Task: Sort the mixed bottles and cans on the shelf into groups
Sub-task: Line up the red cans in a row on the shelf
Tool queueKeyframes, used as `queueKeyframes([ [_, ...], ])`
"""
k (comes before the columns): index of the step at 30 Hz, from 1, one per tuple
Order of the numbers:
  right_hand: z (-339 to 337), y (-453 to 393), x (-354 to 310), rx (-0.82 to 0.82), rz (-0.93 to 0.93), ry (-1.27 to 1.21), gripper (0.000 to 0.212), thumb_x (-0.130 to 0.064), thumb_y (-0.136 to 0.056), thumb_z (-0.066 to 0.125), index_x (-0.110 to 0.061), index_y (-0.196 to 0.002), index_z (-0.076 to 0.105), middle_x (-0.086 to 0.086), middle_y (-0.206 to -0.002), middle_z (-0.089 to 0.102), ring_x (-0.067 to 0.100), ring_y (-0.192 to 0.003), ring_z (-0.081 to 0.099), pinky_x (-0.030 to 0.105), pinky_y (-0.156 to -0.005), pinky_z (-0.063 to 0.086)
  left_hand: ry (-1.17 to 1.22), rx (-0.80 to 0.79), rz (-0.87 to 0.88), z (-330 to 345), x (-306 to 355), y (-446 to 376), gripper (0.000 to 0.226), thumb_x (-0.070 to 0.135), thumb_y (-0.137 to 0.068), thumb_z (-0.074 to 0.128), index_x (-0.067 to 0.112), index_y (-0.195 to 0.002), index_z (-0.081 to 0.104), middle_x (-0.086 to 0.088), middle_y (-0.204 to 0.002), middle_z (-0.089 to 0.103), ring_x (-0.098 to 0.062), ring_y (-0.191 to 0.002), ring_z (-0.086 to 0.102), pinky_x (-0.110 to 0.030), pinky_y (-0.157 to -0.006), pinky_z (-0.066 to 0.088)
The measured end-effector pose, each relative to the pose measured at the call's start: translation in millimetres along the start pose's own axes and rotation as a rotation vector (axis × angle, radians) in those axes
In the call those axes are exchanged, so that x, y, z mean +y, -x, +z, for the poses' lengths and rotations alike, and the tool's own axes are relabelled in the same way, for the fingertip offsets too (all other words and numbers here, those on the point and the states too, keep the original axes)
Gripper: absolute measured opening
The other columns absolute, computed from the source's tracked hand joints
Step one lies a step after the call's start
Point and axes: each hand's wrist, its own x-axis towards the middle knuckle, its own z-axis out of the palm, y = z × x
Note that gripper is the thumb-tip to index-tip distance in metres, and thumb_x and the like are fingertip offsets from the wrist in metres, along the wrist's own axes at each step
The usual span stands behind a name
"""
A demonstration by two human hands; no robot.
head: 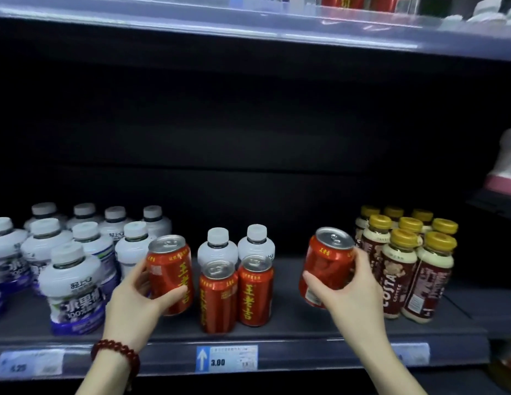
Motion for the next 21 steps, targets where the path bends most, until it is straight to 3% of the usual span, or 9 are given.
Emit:
queueKeyframes([
  [3,24,3,24,-0.036,0.077,0.03,0.068,-0.034,-0.059,0.088,-0.04,-0.112,0.046,-0.018,-0.099,0.063,-0.006,-0.086,0.059,0.013,-0.067,0.04,0.055,-0.067,-0.062,3,-15,-4,0.092,0.018,-0.045,0.089,0.019,-0.13,0.054,0.01,-0.103,0.067,-0.009,-0.098,0.063,-0.029,-0.085,0.048],
  [6,45,5,43,-0.032,0.135,0.049,0.069,-0.035,-0.059,0.088,-0.036,-0.115,0.049,-0.013,-0.102,0.063,0.01,-0.092,0.061,0.026,-0.074,0.044,0.105,-0.122,-0.104,7,-30,-6,0.088,0.0,-0.051,0.087,0.019,-0.13,0.054,0.003,-0.11,0.069,-0.015,-0.103,0.065,-0.037,-0.092,0.05],
  [9,57,7,53,-0.024,0.166,0.06,0.071,-0.036,-0.058,0.088,-0.038,-0.115,0.045,-0.014,-0.102,0.061,0.013,-0.095,0.059,0.03,-0.078,0.043,0.144,-0.174,-0.137,10,-43,-7,0.076,-0.01,-0.052,0.084,0.032,-0.111,0.06,0.014,-0.093,0.075,0.001,-0.087,0.07,-0.014,-0.072,0.054],
  [15,68,11,56,-0.017,0.168,0.081,0.075,-0.038,-0.06,0.086,-0.036,-0.122,0.042,-0.011,-0.112,0.058,0.013,-0.1,0.056,0.033,-0.082,0.045,0.159,-0.283,-0.132,7,-48,-13,0.072,0.001,-0.046,0.086,0.032,-0.107,0.062,0.014,-0.102,0.075,0.001,-0.095,0.069,-0.01,-0.07,0.054],
  [21,69,17,55,-0.049,0.161,0.122,0.081,-0.038,-0.066,0.083,-0.031,-0.131,0.037,-0.006,-0.121,0.055,0.018,-0.108,0.056,0.034,-0.082,0.046,0.078,-0.312,-0.143,2,-46,-17,0.077,0.003,-0.048,0.09,0.032,-0.112,0.059,0.004,-0.11,0.07,-0.009,-0.101,0.068,-0.032,-0.09,0.051],
])
